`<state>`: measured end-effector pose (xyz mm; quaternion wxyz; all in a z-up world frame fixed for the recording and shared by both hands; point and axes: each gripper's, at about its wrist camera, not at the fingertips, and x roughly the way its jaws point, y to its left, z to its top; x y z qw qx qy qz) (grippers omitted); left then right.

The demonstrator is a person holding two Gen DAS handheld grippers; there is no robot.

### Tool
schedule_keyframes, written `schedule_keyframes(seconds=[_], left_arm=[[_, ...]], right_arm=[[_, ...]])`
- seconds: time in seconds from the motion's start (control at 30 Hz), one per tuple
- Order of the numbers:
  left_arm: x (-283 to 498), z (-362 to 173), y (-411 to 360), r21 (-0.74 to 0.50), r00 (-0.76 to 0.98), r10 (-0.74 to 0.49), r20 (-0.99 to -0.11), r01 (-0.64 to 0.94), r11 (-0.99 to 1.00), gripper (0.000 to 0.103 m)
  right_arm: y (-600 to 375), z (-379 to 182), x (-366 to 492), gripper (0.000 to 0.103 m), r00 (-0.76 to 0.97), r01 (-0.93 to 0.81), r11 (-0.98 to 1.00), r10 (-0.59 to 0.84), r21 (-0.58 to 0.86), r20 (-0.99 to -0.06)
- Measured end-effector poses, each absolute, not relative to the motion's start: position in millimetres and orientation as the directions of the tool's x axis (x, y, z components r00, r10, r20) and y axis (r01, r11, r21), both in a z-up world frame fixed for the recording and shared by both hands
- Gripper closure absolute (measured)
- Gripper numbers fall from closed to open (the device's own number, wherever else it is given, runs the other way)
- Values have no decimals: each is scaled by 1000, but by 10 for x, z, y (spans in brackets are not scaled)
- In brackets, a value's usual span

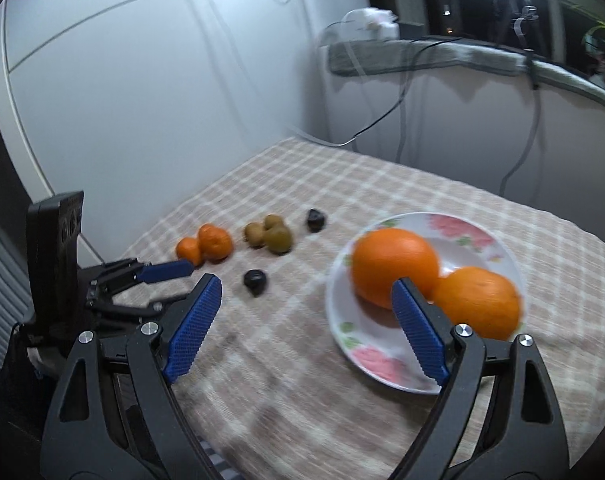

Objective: Organize fruits
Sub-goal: 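Move the right tool to the dark plum while the left tool approaches a mandarin, then close the right gripper on the dark plum while the left gripper closes on the mandarin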

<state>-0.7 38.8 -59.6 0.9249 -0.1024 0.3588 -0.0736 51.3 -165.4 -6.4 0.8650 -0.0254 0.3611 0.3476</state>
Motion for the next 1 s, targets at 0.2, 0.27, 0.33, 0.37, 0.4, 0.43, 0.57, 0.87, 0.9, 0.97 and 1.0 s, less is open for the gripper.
schedule_keyframes(seconds=[0.2,0.27,0.33,0.37,0.4,0.43,0.57,0.87,0.9,0.97,1.0], left_arm=[[-57,-629,732,-230,752,-136,-644,-20,973,52],[-54,-654,821,-229,753,-118,-647,-44,972,52],[-46,-677,894,-227,754,-104,-648,-60,972,54],[-40,-696,936,-226,753,-97,-650,-70,972,54],[-30,-712,964,-227,752,-92,-652,-78,971,55],[-17,-726,986,-229,750,-91,-655,-82,970,55],[32,-801,1055,-252,740,-105,-665,-89,964,56],[137,-909,1106,-271,721,-124,-682,-92,958,58],[141,-910,1110,-274,720,-127,-682,-91,957,58],[152,-911,1109,-274,719,-129,-683,-89,958,59],[156,-913,1107,-274,719,-130,-683,-87,958,61]], right_arm=[[-1256,-214,540,22,430,-679,707,603,200,-672],[-1123,-294,571,29,404,-689,697,599,201,-691],[-998,-379,602,35,382,-698,689,591,198,-710],[-959,-408,614,37,375,-700,687,587,196,-718],[-919,-439,624,39,368,-703,684,583,192,-725],[-876,-477,639,41,363,-707,682,577,188,-732],[-757,-593,711,48,344,-705,685,556,183,-756],[-592,-722,833,57,331,-699,697,513,159,-792],[-582,-735,841,57,329,-700,697,511,158,-794],[-569,-756,848,58,328,-699,699,503,153,-800],[-561,-763,848,58,328,-701,697,501,150,-801]])
